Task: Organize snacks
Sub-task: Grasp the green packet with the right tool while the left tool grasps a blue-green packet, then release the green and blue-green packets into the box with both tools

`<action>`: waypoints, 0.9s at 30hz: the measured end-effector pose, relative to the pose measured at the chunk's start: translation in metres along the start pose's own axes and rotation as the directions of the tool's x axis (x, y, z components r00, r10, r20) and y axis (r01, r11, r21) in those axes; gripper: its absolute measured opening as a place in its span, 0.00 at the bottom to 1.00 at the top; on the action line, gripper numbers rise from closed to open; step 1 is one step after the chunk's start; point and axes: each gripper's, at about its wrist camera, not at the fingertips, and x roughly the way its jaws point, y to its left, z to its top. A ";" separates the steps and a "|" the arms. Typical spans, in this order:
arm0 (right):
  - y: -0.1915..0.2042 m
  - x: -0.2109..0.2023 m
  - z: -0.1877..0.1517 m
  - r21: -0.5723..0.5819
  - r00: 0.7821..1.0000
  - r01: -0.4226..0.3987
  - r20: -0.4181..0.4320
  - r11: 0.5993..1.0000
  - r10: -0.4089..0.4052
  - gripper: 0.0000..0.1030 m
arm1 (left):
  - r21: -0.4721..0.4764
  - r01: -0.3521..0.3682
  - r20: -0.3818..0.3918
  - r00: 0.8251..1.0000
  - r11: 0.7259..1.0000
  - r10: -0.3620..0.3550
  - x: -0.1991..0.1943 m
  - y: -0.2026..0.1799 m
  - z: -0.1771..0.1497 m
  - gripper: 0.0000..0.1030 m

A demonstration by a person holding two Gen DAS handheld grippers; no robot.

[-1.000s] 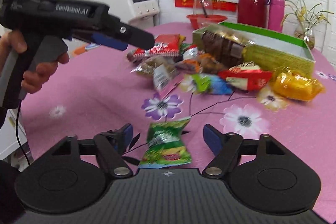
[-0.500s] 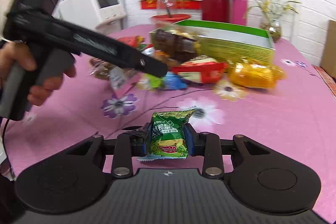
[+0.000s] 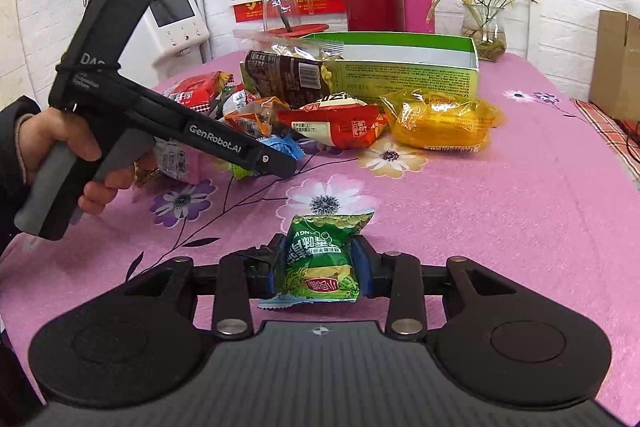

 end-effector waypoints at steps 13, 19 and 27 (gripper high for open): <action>0.006 -0.009 0.006 -0.027 1.000 0.007 0.030 1.000 -0.006 0.56 | -0.004 0.094 0.032 0.995 0.996 -0.093 -0.027 -0.006 -0.006 0.13; 0.001 -0.022 0.035 -0.047 0.991 0.027 0.135 0.999 -0.021 0.56 | 0.020 0.165 0.156 0.974 0.986 -0.166 -0.076 -0.012 0.014 0.13; -0.018 -0.008 0.092 -0.040 0.949 0.088 0.306 0.995 -0.072 0.56 | -0.024 0.118 0.304 0.947 0.993 -0.106 -0.087 0.001 0.071 0.14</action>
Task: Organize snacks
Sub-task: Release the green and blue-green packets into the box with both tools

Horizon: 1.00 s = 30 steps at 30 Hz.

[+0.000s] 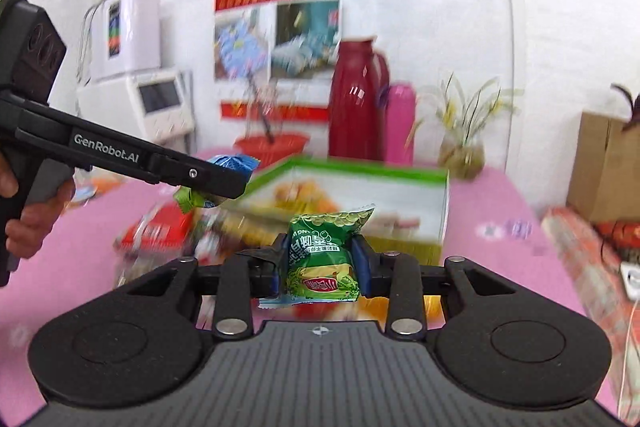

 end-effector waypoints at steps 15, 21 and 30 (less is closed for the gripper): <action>-0.047 0.102 0.012 0.067 0.995 0.089 0.038 0.994 -0.092 0.57 | -0.110 -0.077 -0.053 0.996 0.991 0.071 0.098 0.050 0.031 0.17; -0.047 0.127 -0.008 -0.017 0.988 0.156 0.027 0.988 -0.155 1.00 | -0.116 -0.151 -0.079 0.987 0.982 0.142 0.118 0.063 0.019 1.00; -0.044 0.108 0.002 -0.004 0.992 0.121 0.032 0.993 -0.121 1.00 | -0.072 -0.188 -0.060 0.981 0.980 0.184 0.099 0.051 0.023 1.00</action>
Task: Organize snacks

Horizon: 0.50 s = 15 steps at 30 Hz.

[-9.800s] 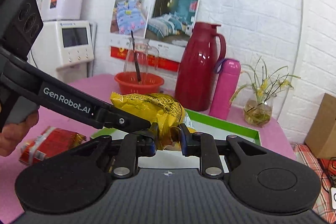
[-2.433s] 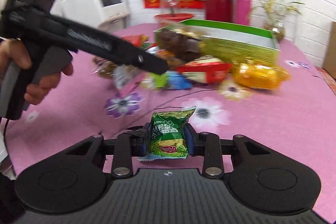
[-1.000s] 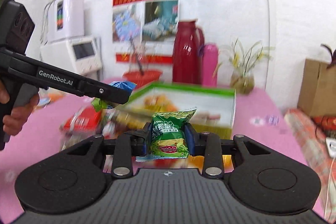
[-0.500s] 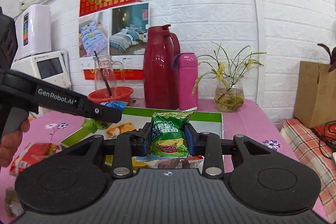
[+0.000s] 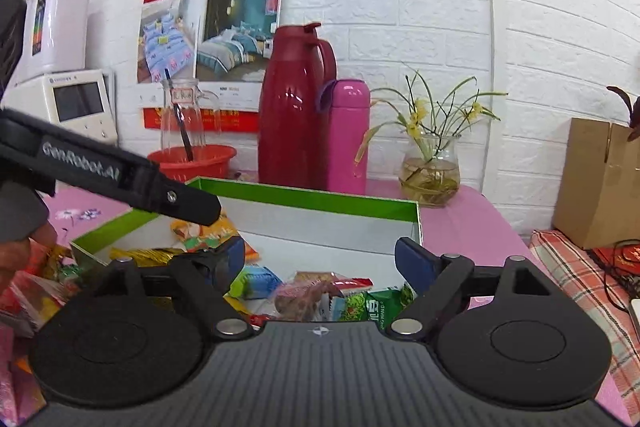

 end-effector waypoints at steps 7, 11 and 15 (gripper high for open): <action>0.010 -0.040 0.006 -0.012 1.000 0.005 0.024 1.000 -0.005 1.00 | 0.008 -0.048 -0.009 0.999 0.999 0.048 -0.039 -0.010 -0.013 1.00; 0.022 -0.061 0.003 -0.030 1.000 -0.008 0.020 1.000 0.009 1.00 | 0.021 -0.049 -0.007 0.999 0.999 0.049 -0.064 -0.014 -0.025 1.00; 0.035 -0.080 -0.003 -0.041 0.999 -0.033 0.001 0.999 0.033 1.00 | 0.034 -0.053 -0.004 0.999 0.998 0.053 -0.088 -0.016 -0.039 1.00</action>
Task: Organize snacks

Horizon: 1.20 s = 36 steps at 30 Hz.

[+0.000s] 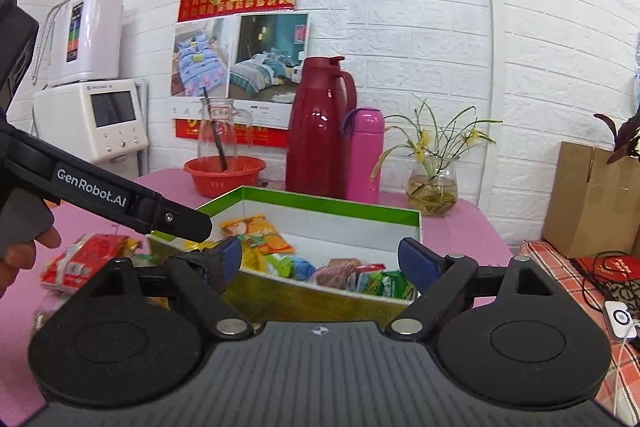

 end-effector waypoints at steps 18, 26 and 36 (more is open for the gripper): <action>0.059 0.017 -0.022 -0.129 0.984 -0.139 -0.132 0.982 0.122 1.00 | -0.074 -0.014 -0.016 1.000 0.997 0.013 -0.068 0.060 -0.058 1.00; 0.071 0.053 -0.025 -0.291 0.984 -0.127 -0.157 0.948 0.083 0.51 | -0.102 0.060 -0.026 0.998 0.993 -0.063 -0.060 0.060 -0.053 1.00; 0.063 -0.020 -0.058 -0.297 0.951 -0.276 -0.221 0.914 0.216 0.13 | -0.108 0.145 -0.105 0.982 0.984 -0.156 -0.039 0.050 -0.062 0.99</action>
